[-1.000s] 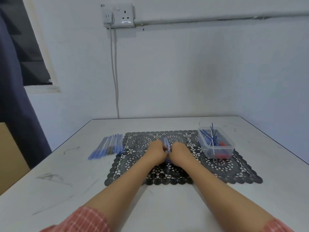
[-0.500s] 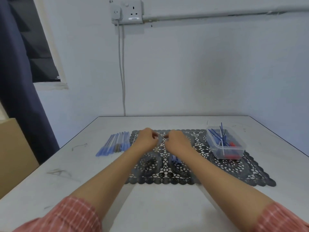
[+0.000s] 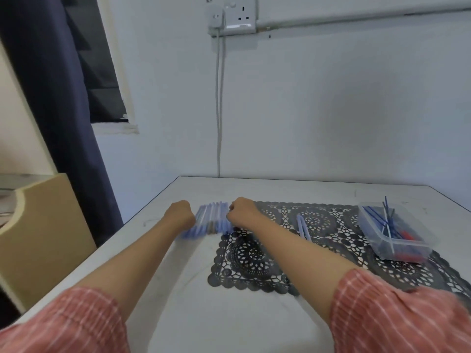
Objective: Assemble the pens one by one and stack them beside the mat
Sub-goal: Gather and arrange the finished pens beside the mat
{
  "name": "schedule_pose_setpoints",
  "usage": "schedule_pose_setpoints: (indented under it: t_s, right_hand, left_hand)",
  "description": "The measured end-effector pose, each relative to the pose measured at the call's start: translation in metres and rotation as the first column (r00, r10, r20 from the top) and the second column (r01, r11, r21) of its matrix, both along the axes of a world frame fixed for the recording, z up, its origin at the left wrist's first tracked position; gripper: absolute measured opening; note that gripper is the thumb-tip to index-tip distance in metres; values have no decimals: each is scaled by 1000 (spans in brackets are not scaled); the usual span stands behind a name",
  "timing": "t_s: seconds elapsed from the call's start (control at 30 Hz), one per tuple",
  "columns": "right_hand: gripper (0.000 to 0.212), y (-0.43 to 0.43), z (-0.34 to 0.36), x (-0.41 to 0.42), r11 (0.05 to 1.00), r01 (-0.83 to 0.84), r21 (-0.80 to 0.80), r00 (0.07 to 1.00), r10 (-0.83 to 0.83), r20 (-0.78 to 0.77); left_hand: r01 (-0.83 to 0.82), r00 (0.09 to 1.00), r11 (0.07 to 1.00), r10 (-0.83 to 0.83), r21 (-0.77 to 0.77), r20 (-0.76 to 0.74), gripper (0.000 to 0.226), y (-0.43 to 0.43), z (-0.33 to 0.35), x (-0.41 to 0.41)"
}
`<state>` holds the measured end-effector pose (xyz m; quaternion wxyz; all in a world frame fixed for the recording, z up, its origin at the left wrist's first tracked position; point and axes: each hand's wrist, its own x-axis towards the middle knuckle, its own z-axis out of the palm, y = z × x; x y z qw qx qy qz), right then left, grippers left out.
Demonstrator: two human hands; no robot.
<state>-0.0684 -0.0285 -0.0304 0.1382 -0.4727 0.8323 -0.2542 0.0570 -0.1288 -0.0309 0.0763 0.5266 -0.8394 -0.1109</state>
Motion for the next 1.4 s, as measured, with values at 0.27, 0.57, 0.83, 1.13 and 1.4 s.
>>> schedule_pose_setpoints:
  t_s: [0.27, 0.57, 0.83, 1.13, 1.4]
  right_hand:
    - [28, -24, -13, 2, 996, 70, 62, 996, -67, -54]
    - [29, -25, -4, -8, 990, 95, 106, 995, -92, -39]
    - [29, 13, 16, -33, 985, 160, 66, 986, -156, -65]
    - [29, 64, 16, -63, 955, 293, 38, 954, -289, -73]
    - [23, 120, 7, -87, 922, 381, 72, 925, -378, -42]
  left_hand:
    - [-20, 997, 999, 23, 40, -67, 20, -16, -16, 7]
    - [-29, 982, 999, 36, 39, -183, 29, -22, -15, 5]
    - [-59, 893, 996, 25, -63, -450, 21, 2, 0, -6]
    - [164, 847, 984, -109, 62, -521, 10, 68, 11, -61]
    - [238, 908, 951, -146, 195, -393, 14, 120, -9, -107]
